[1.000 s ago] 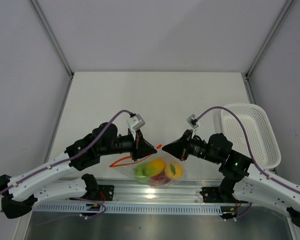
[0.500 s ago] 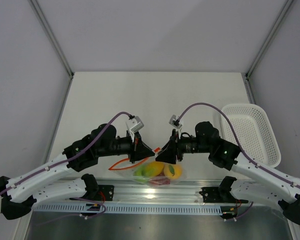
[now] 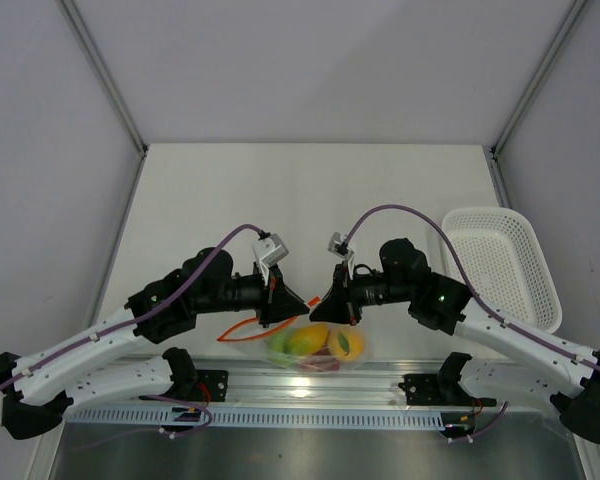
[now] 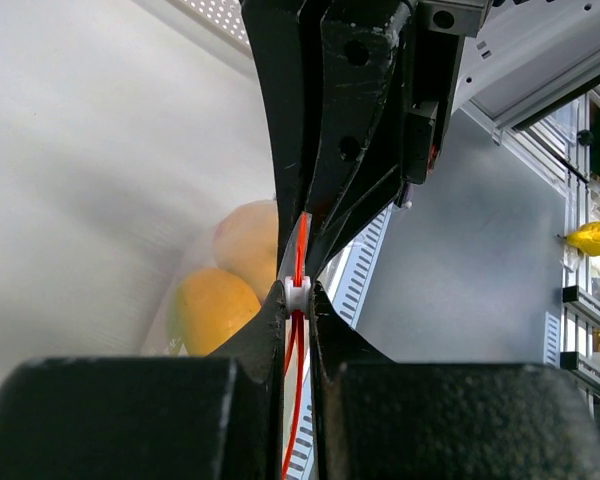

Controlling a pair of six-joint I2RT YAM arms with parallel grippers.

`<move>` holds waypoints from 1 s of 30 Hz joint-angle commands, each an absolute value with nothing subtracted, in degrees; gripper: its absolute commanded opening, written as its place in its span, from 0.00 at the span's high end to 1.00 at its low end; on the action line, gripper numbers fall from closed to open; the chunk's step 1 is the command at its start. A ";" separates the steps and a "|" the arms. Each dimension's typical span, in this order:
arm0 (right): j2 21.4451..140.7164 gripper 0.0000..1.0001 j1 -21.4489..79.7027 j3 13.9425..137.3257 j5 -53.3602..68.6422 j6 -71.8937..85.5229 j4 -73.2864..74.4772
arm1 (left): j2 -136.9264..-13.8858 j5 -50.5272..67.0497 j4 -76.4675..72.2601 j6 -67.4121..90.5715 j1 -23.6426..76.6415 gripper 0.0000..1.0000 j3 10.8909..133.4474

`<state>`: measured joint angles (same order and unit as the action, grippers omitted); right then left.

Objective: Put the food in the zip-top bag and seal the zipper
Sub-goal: Zip the zipper food storage bag at the center of the board.

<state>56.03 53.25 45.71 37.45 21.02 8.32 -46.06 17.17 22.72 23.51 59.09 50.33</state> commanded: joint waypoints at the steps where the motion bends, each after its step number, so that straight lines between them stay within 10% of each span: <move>1: 54.67 1.00 53.26 47.64 33.50 22.06 5.63 | -44.91 17.84 22.50 24.08 59.33 0.99 50.27; 30: 39.03 1.00 48.87 34.54 23.21 36.47 -5.45 | -40.78 11.95 29.26 21.97 59.24 0.99 49.92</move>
